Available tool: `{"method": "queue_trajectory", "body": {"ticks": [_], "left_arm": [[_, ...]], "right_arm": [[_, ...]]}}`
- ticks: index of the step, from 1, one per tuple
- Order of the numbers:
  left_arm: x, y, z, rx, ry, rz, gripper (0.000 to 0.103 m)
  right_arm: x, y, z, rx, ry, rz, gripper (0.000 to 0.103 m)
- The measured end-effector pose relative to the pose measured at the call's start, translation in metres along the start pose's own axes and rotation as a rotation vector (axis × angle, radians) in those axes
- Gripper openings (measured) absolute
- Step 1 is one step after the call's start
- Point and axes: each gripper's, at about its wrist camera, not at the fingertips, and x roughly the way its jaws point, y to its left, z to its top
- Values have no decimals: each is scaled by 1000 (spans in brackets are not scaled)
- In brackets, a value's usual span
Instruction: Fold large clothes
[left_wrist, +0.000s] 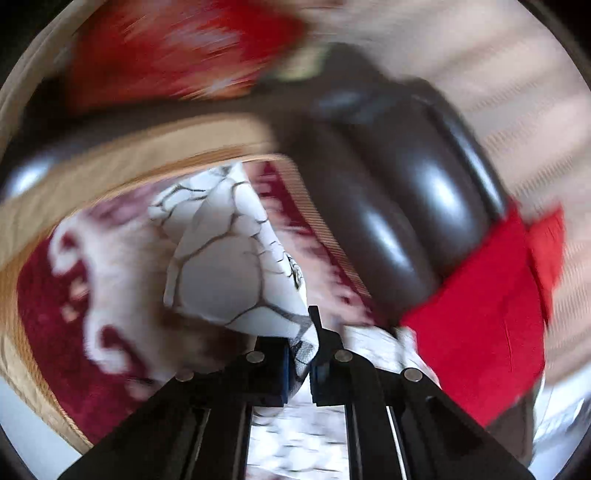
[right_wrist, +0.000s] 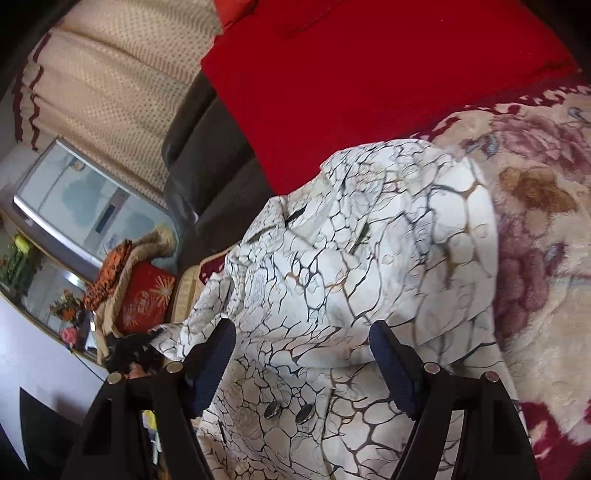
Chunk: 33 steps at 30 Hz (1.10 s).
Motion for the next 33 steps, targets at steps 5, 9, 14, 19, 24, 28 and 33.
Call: {"method": "queue_trajectory", "body": {"ticks": [5,9,14,19,24,28,33], "left_arm": [[-24,-137,-29,288,18,-121,8],[-31,-245,-90,503,115,-249,8],[-35,-327,-189,801,301,-372,45],[-53,-321,-209,897,238,-398,83],[-23,-276,-171,769,237,-205,83],[25,-220,-155,662,272,14,83],[87,-158,-180,650,383,238,83]], "right_arm": [[-22,-13,4,21,-43,20,78],[-48,-24,10,41,-95,26,78],[-80,-36,18,65,-160,18,78],[-101,-48,23,95,-208,3,78],[-85,-45,28,104,-182,5,78],[-60,-23,34,38,-139,-4,78],[0,-17,29,-35,14,-94,76]]}}
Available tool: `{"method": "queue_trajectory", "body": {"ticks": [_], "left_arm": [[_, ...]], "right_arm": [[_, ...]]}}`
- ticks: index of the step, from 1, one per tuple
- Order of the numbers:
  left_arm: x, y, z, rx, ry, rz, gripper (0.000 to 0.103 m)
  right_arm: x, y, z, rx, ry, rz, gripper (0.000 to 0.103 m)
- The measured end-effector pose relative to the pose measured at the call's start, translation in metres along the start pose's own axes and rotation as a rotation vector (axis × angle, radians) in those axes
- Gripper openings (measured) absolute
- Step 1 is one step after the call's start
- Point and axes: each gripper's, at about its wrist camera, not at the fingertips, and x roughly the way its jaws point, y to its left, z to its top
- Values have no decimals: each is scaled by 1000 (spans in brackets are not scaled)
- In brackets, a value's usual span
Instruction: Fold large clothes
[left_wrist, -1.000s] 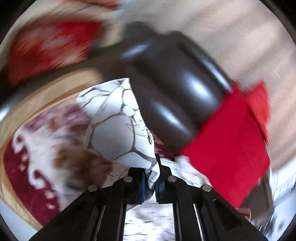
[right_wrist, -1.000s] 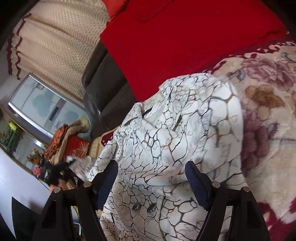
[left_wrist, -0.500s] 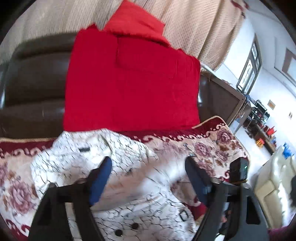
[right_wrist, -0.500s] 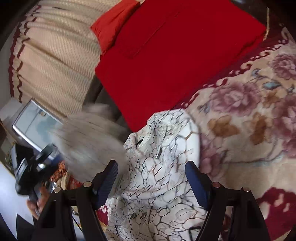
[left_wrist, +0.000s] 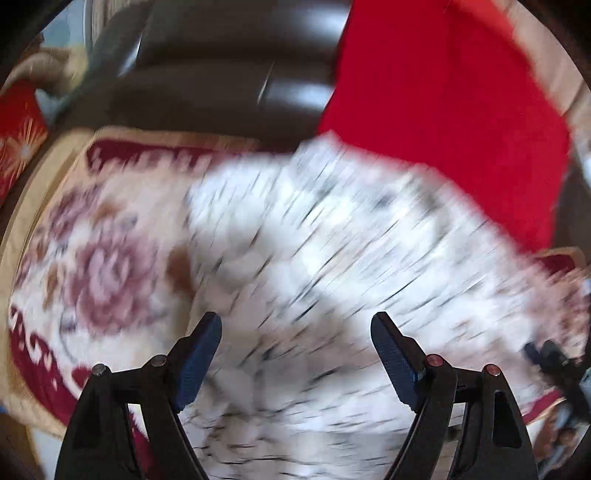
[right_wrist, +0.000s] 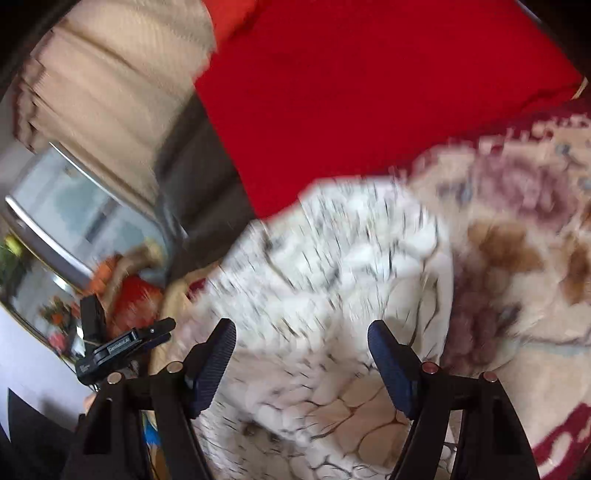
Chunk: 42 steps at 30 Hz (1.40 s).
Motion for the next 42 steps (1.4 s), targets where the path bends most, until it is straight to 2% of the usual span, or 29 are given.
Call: {"method": "queue_trajectory", "body": {"ticks": [2,3,6,9,11,14,16,18,19,20,21,25,30,33,35,42], "left_arm": [[28,5,-20,11,71,32,83],[30,3,-26,37,60,48,83],[17,-11,-30,124,39,79,83],[-8,-19,-16,130,-30,36,83],[-19,-24,-5,136,-86,38,83],[-13,-26,13,134,-114,67,83],[8,-24,21,120,-72,89,83],[38,-18,22,103,21,149,83],[51,-14,19,92,62,166,83],[54,-10,15,79,81,158,83],[51,-7,10,61,68,143,83],[17,-3,-11,59,10,74,83],[-11,-18,-49,146,-9,8,83],[4,-27,-60,186,48,42,83],[10,-27,-66,156,81,36,83],[-40,-20,-82,130,29,-27,83]], "right_arm": [[29,-14,-10,28,105,-63,73],[35,-19,-15,25,119,-68,71],[28,-10,-13,-24,113,-74,71],[19,3,2,-42,82,-32,73],[14,13,13,-71,44,-15,73],[28,19,23,-85,63,-33,73],[52,13,23,-67,116,-61,73],[77,1,21,-47,177,-114,72],[82,0,18,-62,174,-130,73],[81,3,18,-78,167,-137,73],[77,8,18,-88,164,-140,73],[46,20,14,-97,135,-62,73],[6,34,-10,-143,141,-10,73],[16,27,-30,-138,213,-45,72],[35,13,-43,-103,302,-98,71],[2,23,-34,-101,214,-60,73]]}}
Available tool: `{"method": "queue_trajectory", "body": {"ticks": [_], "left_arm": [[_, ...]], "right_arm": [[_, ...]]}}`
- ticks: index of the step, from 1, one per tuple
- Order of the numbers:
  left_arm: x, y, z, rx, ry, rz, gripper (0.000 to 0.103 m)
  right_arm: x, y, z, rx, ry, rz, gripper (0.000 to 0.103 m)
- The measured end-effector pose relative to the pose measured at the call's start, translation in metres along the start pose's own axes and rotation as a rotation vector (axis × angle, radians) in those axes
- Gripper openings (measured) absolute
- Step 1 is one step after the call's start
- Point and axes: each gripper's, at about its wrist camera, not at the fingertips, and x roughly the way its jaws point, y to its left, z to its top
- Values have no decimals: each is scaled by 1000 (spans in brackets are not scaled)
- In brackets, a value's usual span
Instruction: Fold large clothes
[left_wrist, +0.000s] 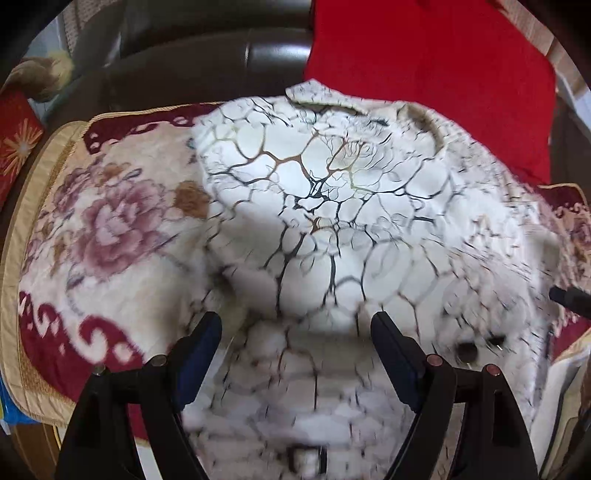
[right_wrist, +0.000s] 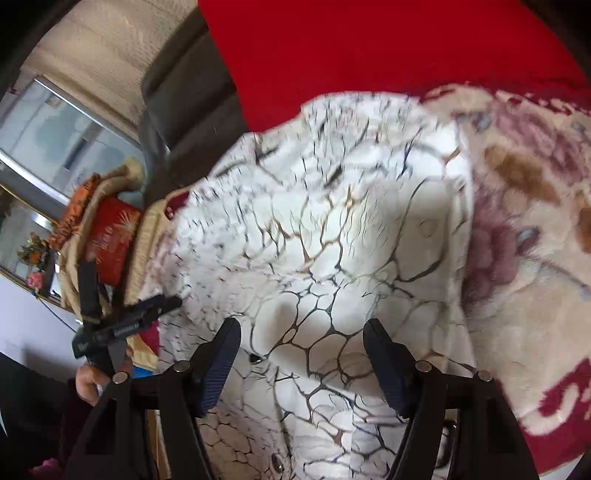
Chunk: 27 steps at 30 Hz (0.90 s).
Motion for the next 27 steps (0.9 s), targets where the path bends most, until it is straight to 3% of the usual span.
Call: {"method": "queue_trajectory", "body": {"ticks": [5,13,20,27], "left_arm": [[-29,18,-28,-36,-15,-59,83],[-66,18,-95,-28,6,-81,83],[-84,-21,-124,36,21,-137,84],[-78,-73,-122,115,21,-191,85]], "right_arm": [[-33,-10,-9,21,-53,22,73],[-68,-35,-47,52,-61,12,75],[-85,-54,-72,92,-43,9,76],[-96,-83,-111,154,11,10,81]]}}
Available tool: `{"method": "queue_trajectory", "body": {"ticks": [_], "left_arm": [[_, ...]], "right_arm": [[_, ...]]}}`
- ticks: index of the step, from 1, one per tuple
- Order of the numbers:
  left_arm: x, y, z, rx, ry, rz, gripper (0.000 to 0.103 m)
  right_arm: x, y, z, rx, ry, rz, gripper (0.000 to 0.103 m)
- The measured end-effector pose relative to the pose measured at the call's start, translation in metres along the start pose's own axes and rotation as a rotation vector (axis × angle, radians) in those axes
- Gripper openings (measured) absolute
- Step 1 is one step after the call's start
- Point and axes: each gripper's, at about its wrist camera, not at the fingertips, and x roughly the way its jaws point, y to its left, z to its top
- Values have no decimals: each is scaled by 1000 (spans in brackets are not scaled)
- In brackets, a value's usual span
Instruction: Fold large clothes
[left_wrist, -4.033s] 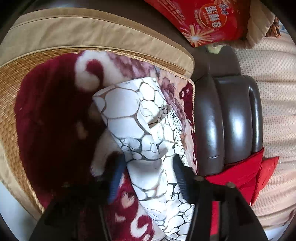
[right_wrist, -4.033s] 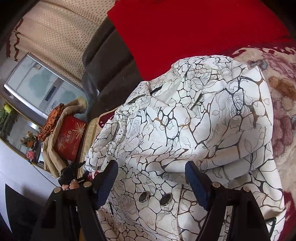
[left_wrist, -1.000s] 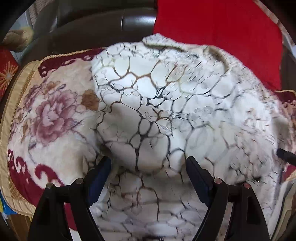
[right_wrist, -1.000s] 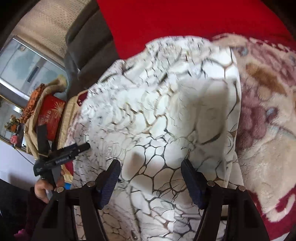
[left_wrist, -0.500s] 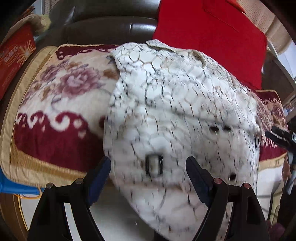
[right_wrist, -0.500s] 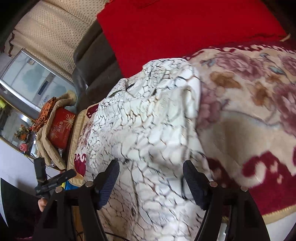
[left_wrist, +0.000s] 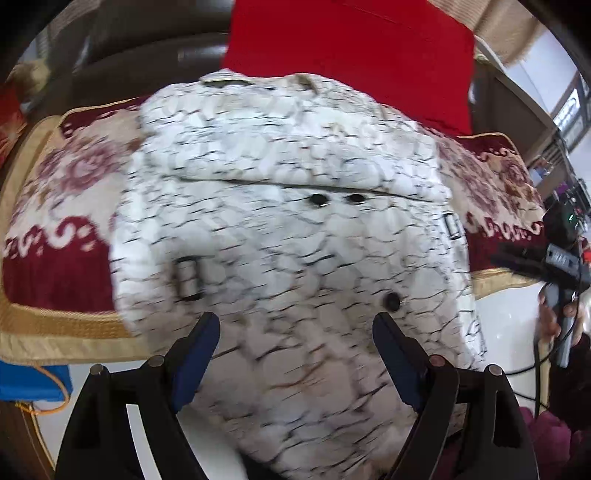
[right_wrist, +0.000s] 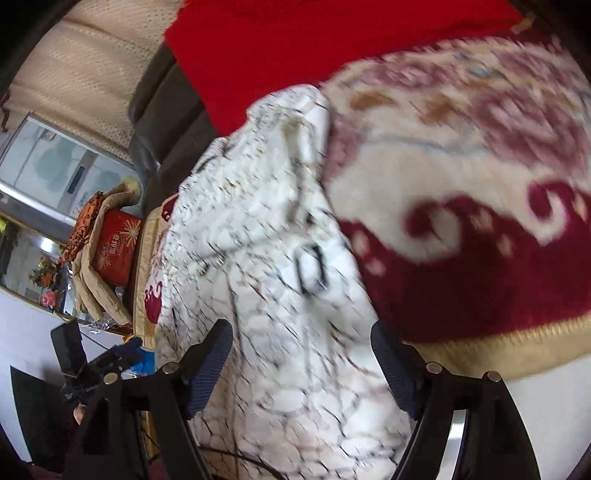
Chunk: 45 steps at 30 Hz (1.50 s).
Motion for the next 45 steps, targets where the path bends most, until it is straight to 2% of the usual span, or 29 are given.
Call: {"method": "queue_trajectory", "body": {"ticks": [3,8,12,15,16,20,23,25,27,28,30,32,34,36,39,42,45], "left_arm": [[15,-15,5,22,14,-21,85],[45,-23,5,38,64,-1,85],[58,-13,-5,24,116,13,84],[60,-9,-16,57,155,66,66],[56,-8,-20,77,154,91,62],[35,4,-40,105,181,139,62],[15,20,-65,133,205,236,62],[3,40,-84,113,231,302,62],[-11,63,-101,43,229,319,62],[-14,69,-105,10,222,302,62],[-24,86,-111,-90,182,221,67],[-29,101,-113,-188,129,126,88],[-25,114,-114,-266,90,39,90],[-8,129,-117,-322,104,-35,90],[18,145,-123,-420,102,-88,90],[45,169,-132,-520,96,-253,90],[81,171,-139,-514,161,-366,90]], "right_arm": [[-2,-25,-18,50,23,-22,82],[9,-73,-46,139,86,-17,82],[24,-106,-64,216,117,64,83],[38,-123,-72,280,136,167,85],[43,-125,-73,294,151,195,85],[54,-116,-75,294,193,291,85],[51,-95,-72,234,214,348,87],[47,-80,-68,190,229,370,87],[44,-66,-67,152,241,377,88],[44,-60,-67,133,249,370,89],[45,-54,-66,107,263,345,89],[50,-50,-67,94,271,315,89],[54,-51,-66,111,269,287,89],[57,-58,-65,142,253,278,89],[57,-73,-67,180,231,247,89],[58,-85,-70,213,236,237,89],[65,-89,-75,231,259,242,89]]}}
